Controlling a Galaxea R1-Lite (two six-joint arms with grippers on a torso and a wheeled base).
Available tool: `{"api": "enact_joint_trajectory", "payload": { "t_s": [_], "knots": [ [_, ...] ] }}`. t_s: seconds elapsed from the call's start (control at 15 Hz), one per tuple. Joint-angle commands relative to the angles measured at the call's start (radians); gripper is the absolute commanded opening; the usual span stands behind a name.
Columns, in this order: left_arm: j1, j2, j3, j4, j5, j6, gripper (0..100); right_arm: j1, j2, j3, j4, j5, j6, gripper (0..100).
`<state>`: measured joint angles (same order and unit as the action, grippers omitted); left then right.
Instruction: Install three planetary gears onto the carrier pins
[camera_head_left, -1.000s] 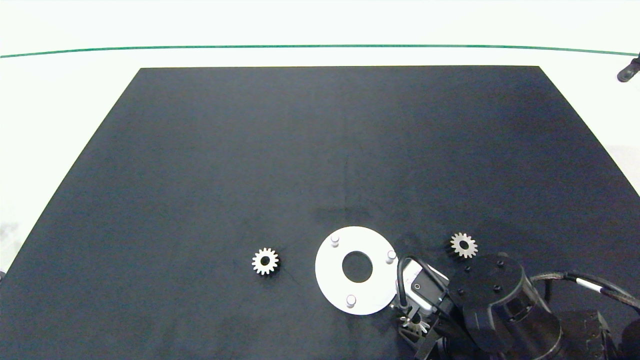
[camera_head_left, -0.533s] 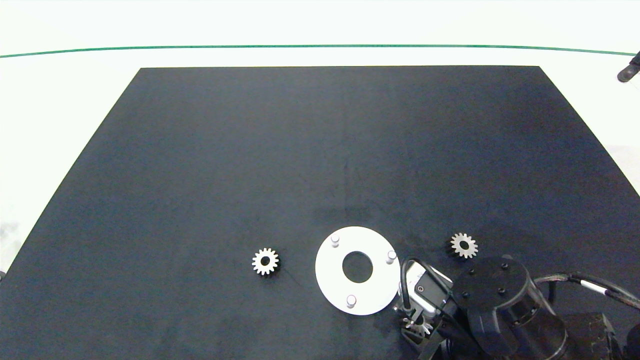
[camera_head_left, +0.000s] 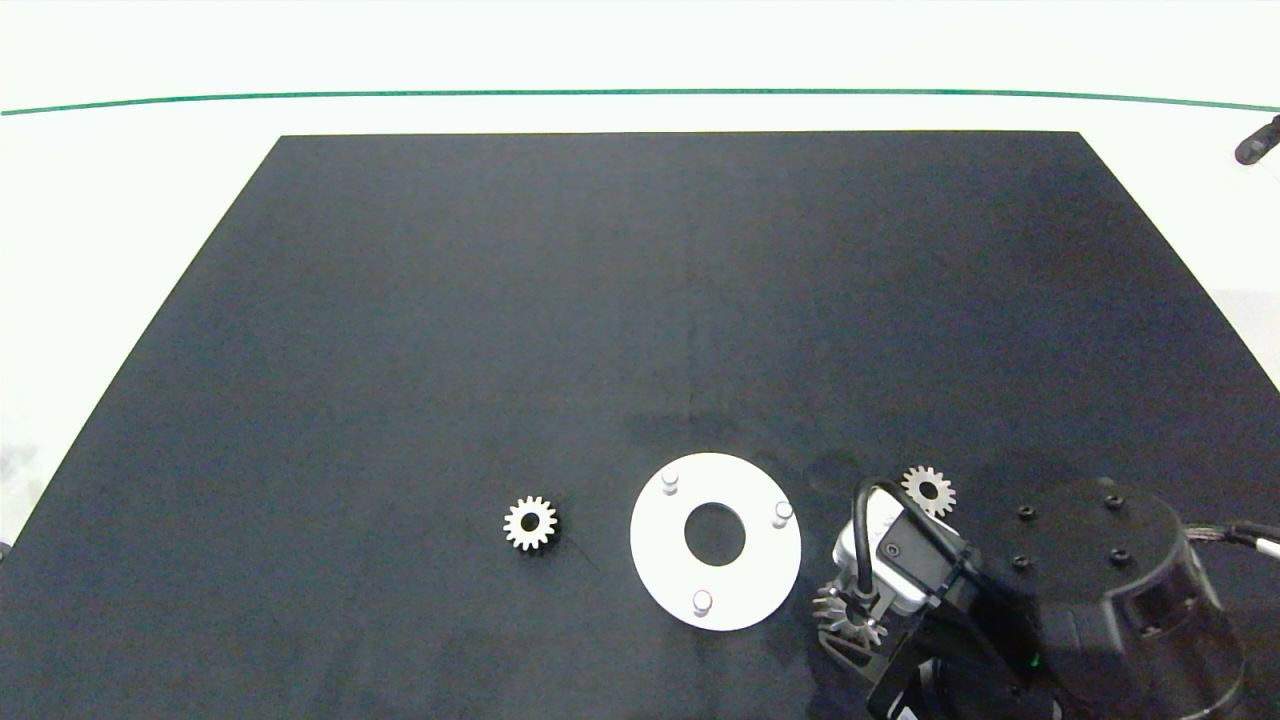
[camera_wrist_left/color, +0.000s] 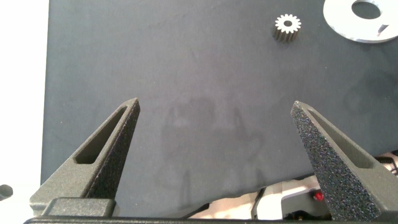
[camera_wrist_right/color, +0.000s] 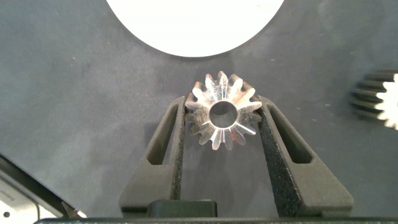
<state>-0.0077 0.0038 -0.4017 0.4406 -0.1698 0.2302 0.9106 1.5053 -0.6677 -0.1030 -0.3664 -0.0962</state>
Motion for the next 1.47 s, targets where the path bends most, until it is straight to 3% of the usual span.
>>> {"api": "enact_joint_trajectory", "payload": {
  "t_s": [0.07, 0.13, 0.27, 0.53, 1.47],
  "knots": [
    [0.0, 0.002, 0.0, 0.003, 0.0, 0.001, 100, 0.005, -0.043, -0.027, 0.009, -0.002, -0.004, 1],
    [0.0, 0.002, 0.0, 0.003, 0.0, 0.001, 100, 0.014, -0.039, -0.038, 0.009, -0.003, -0.005, 1],
    [0.0, 0.005, -0.003, 0.003, 0.0, 0.001, 100, 0.05, -0.005, -0.084, 0.014, -0.045, -0.014, 1],
    [-0.002, 0.007, -0.008, 0.003, 0.0, 0.001, 100, 0.119, 0.069, -0.125, 0.012, -0.062, -0.02, 1],
    [-0.003, 0.008, -0.012, 0.003, 0.0, 0.001, 100, 0.16, 0.187, -0.221, 0.016, -0.068, -0.022, 1]
  ]
}}
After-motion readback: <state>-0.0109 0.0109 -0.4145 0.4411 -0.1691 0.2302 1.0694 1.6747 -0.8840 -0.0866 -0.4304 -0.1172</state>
